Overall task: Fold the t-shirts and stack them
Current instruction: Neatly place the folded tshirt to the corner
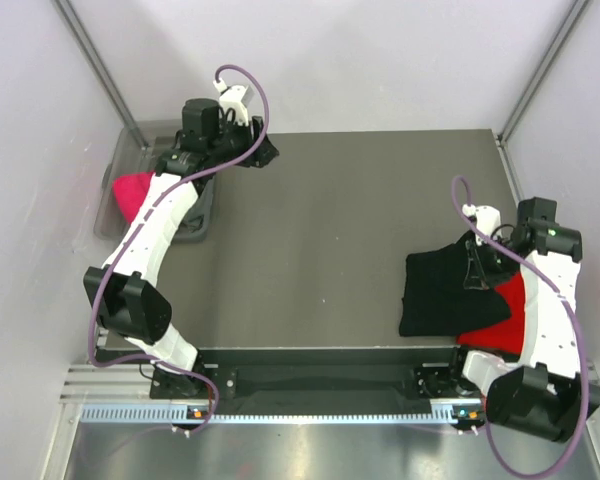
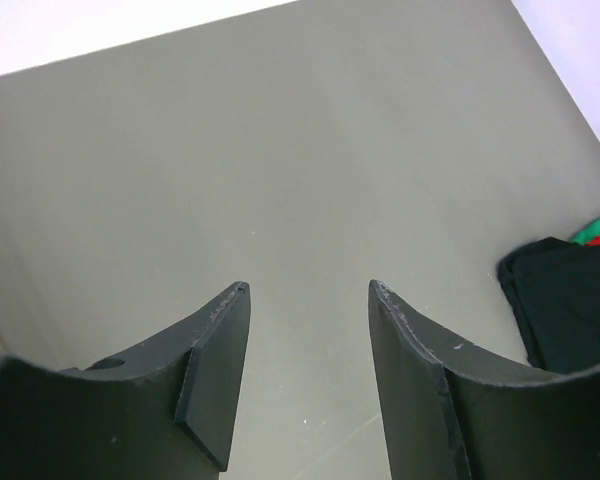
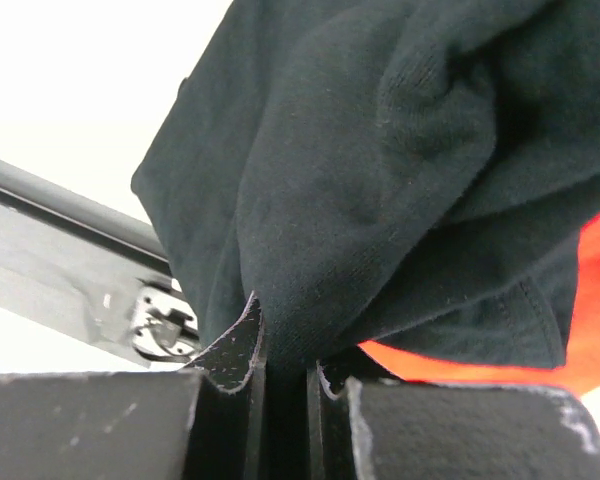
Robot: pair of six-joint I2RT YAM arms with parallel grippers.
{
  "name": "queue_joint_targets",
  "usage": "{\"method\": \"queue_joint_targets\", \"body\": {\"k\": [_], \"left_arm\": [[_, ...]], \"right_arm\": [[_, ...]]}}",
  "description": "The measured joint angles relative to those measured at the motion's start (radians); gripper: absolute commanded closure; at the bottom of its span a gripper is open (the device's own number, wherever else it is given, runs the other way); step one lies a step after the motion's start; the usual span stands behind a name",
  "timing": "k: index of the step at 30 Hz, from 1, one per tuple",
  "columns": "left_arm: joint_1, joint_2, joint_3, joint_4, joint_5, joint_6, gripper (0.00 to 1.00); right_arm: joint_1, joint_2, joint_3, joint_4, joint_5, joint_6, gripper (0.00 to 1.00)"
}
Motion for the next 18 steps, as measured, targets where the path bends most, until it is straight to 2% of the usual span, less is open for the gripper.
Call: {"method": "queue_joint_targets", "body": {"k": [9,18], "left_arm": [[0.000,-0.003,-0.031,0.013,0.000,-0.008,0.45],[0.000,-0.014,-0.060,0.021,-0.001,-0.010,0.45]], "right_arm": [[-0.029,-0.108,-0.021,-0.036,0.080,-0.065,1.00],[-0.293,-0.010,-0.045,-0.027,0.078,-0.158,1.00]]}}
